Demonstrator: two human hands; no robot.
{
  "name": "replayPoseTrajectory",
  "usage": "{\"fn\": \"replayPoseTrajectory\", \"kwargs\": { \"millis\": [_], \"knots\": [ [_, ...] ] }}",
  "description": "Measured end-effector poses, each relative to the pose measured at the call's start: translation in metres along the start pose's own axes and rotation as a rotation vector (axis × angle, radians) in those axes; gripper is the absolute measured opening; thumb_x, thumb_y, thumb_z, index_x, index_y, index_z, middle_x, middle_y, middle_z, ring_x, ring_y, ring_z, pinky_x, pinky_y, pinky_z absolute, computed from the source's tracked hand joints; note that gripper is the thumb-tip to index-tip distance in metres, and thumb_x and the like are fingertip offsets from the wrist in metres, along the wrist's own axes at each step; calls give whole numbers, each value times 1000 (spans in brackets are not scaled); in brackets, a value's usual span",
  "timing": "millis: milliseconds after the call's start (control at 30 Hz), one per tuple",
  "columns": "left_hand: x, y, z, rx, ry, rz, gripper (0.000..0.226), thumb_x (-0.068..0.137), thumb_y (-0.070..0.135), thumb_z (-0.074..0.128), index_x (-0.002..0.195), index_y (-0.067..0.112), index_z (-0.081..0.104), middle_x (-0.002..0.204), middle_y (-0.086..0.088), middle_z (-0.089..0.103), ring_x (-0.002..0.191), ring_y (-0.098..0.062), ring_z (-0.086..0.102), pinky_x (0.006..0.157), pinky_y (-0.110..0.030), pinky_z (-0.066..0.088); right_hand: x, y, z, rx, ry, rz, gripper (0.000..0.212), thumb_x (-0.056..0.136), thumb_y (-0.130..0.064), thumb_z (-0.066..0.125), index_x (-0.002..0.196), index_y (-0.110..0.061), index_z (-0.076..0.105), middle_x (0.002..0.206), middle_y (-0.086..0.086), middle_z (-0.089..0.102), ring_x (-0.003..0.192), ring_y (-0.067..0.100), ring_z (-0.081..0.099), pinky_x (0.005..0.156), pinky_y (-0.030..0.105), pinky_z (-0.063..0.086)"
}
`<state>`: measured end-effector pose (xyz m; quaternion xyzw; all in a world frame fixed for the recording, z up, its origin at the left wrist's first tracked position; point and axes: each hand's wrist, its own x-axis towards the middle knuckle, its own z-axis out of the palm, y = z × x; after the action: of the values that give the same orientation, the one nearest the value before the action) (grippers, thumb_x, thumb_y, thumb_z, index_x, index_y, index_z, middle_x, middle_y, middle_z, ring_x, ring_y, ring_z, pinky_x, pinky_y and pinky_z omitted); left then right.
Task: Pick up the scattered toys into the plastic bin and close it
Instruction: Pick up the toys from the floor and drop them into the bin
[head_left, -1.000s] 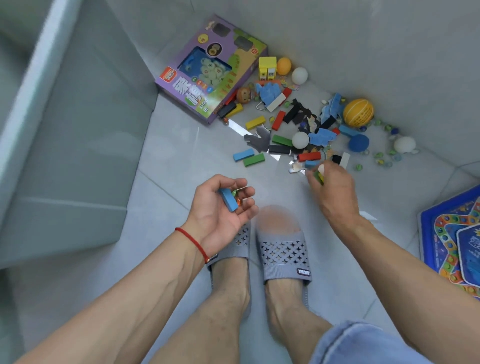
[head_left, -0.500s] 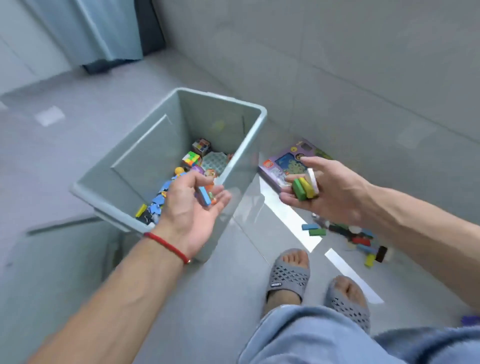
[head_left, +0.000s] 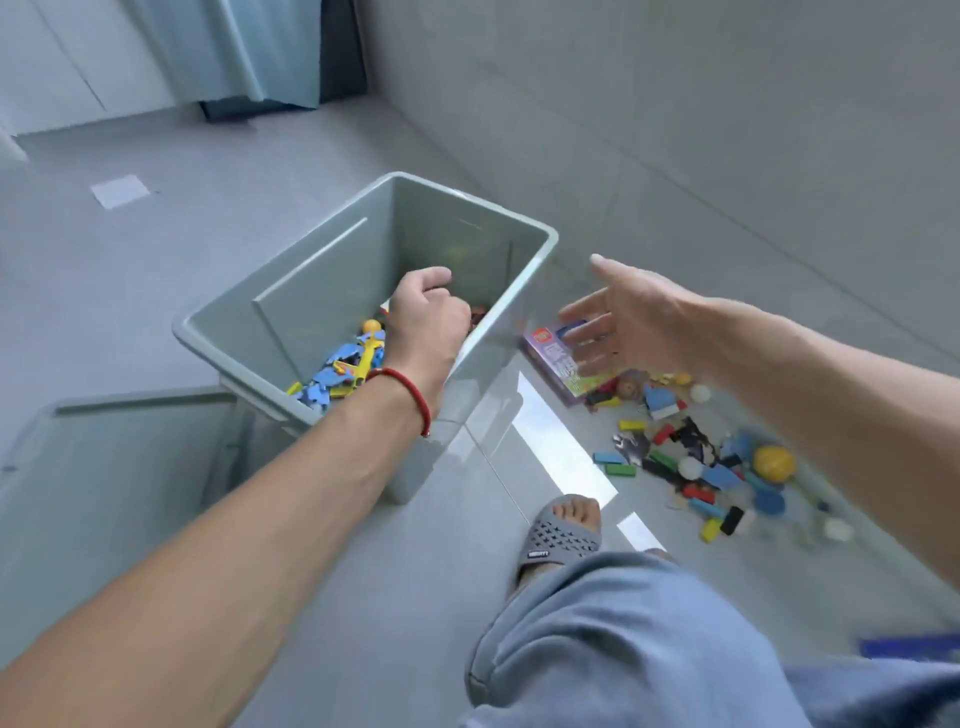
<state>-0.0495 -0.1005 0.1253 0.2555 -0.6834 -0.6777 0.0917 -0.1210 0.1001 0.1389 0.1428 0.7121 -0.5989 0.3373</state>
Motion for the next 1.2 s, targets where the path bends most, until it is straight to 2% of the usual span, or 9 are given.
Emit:
{"fn": "replayPoseTrajectory", "kwargs": {
  "millis": [133, 233, 433, 633, 800, 900, 967, 1100, 1200],
  "knots": [
    [-36, -50, 67, 125, -268, -56, 40, 76, 2, 48, 105, 26, 61, 103, 3, 62, 95, -18, 63, 89, -46, 58, -25, 59, -126, -240, 339, 43, 76, 102, -64, 24, 113, -3, 68, 115, 23, 67, 106, 38, 65, 94, 50, 53],
    [-57, -89, 107, 217, -439, -124, 41, 82, 0, 49, 111, 24, 62, 112, -1, 62, 99, -20, 63, 89, -41, 58, -52, 119, -196, -272, 502, 161, 65, 104, -55, 32, 115, 0, 65, 116, 25, 67, 101, 38, 65, 96, 52, 51],
    [-73, -144, 172, 360, -623, -109, 32, 84, 3, 53, 103, 24, 67, 102, 2, 67, 96, -13, 64, 78, -28, 54, -53, 239, -248, -459, 475, 414, 26, 99, -29, 57, 107, -6, 65, 112, 21, 69, 84, 28, 67, 79, 40, 56],
    [-53, -201, 241, 536, -724, 111, 32, 79, -6, 60, 92, 22, 70, 95, 5, 70, 92, -7, 64, 75, -10, 49, 21, 283, -264, -579, 471, 306, 37, 102, -40, 49, 125, -12, 58, 112, 14, 66, 95, 32, 67, 86, 44, 56],
    [-23, -247, 306, 886, -851, 295, 38, 82, -1, 68, 112, 22, 66, 116, -2, 65, 108, -22, 62, 93, -33, 52, 89, 292, -288, -879, 515, 183, 58, 98, -42, 56, 148, -19, 38, 135, 21, 47, 117, 40, 54, 95, 41, 47],
    [-8, -260, 337, 1093, -941, 446, 46, 85, 11, 70, 128, 20, 57, 126, -13, 54, 116, -34, 52, 90, -43, 49, 124, 289, -304, -837, 598, 160, 59, 96, -40, 58, 147, -22, 36, 132, 22, 43, 115, 41, 52, 96, 46, 49],
    [-1, -269, 354, 1168, -971, 505, 53, 84, 13, 70, 134, 20, 53, 128, -15, 48, 119, -38, 47, 90, -49, 51, 141, 291, -312, -963, 604, 144, 57, 96, -37, 56, 147, -19, 38, 130, 23, 46, 116, 42, 50, 94, 42, 47],
    [8, -289, 375, 1309, -1014, 563, 53, 85, 4, 62, 135, 17, 52, 131, -19, 43, 113, -41, 51, 86, -50, 54, 161, 298, -308, -1189, 578, 89, 36, 93, -11, 61, 128, -6, 52, 122, 21, 53, 110, 35, 53, 81, 33, 42],
    [13, -297, 381, 1293, -1023, 622, 44, 85, -1, 59, 128, 10, 57, 127, -21, 45, 106, -41, 53, 85, -48, 53, 170, 303, -304, -1185, 681, 51, 41, 89, -5, 67, 126, -7, 50, 122, 19, 49, 107, 35, 54, 79, 33, 42]
  ]
}}
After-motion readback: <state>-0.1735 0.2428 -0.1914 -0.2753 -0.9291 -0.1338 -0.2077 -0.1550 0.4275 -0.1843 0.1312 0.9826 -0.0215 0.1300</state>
